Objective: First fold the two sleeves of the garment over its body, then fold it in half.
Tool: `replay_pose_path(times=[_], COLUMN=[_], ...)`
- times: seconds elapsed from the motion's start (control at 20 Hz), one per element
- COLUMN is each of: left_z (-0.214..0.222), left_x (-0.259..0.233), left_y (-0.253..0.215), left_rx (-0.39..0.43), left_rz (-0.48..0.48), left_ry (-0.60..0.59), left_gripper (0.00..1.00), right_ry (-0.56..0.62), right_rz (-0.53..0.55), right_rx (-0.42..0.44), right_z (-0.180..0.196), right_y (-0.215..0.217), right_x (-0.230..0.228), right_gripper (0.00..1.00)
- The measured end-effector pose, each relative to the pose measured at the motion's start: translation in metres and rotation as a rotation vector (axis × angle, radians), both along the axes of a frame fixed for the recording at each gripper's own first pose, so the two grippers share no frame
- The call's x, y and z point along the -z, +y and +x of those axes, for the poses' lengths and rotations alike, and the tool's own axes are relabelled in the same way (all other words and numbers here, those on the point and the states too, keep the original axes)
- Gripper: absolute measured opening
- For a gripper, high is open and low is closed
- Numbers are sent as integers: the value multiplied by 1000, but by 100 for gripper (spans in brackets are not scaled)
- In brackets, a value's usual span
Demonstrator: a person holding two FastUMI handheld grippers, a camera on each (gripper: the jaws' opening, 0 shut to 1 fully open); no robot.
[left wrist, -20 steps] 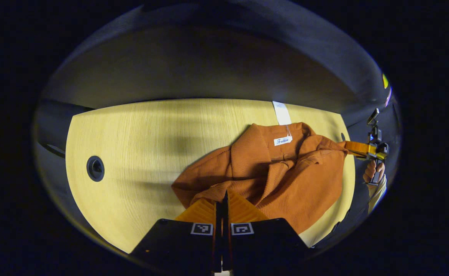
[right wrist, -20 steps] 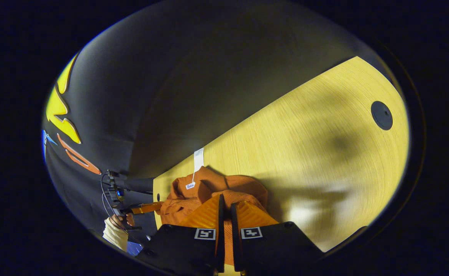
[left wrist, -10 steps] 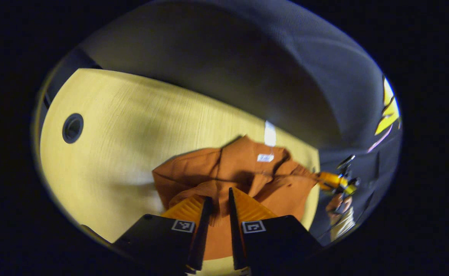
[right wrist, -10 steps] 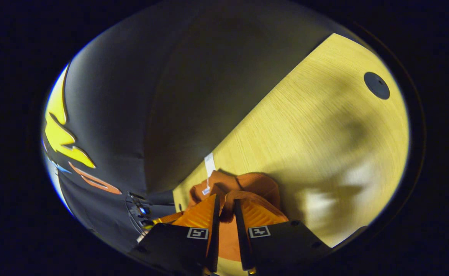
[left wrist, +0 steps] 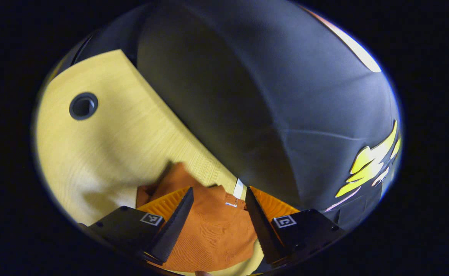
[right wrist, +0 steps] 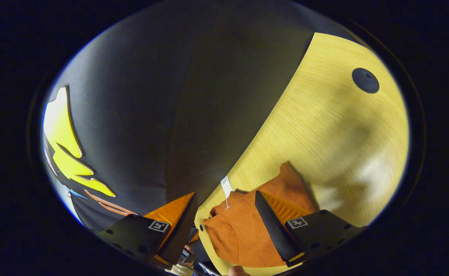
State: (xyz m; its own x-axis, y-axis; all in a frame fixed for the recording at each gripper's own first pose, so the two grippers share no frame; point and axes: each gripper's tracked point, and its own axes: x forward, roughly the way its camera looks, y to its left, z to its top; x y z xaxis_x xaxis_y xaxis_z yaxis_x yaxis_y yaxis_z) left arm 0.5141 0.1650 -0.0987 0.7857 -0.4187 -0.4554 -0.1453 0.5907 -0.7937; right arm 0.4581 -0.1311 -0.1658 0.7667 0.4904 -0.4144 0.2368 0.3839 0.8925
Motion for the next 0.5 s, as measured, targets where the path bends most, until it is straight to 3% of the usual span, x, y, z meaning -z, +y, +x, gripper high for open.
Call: replay_pose_path(times=[0.1,0.2,0.25,0.3,0.35,0.4,0.5], left_z=[-5,-16,-25,-34,-52,-68,-99], left_x=[-31,-59,-71,-85,-102,-116,-127], left_y=[2,13,19,22,18,12,3], left_rx=[5,-13,-27,-47,-45,-53,-70], left_rz=[82,299,398,469,502,526,596], left_ry=[-89,-185,-224,-255,-273,-290,-307], left_gripper=[92,93,98,98,98,98,99], right_ry=[-49,-120,-158,-184,-210,-230,-282], right_rz=[-45,-204,-289,-374,-444,-525,-699], right_rx=[-19,-58,-73,-85,-98,-112,-110], right_z=[-10,-26,-35,-46,-60,-75,-100], right_y=[3,9,14,16,19,23,23], right_x=[-21,-43,-58,-67,-80,-88,-104], right_gripper=[95,94,95,89,96,91,96])
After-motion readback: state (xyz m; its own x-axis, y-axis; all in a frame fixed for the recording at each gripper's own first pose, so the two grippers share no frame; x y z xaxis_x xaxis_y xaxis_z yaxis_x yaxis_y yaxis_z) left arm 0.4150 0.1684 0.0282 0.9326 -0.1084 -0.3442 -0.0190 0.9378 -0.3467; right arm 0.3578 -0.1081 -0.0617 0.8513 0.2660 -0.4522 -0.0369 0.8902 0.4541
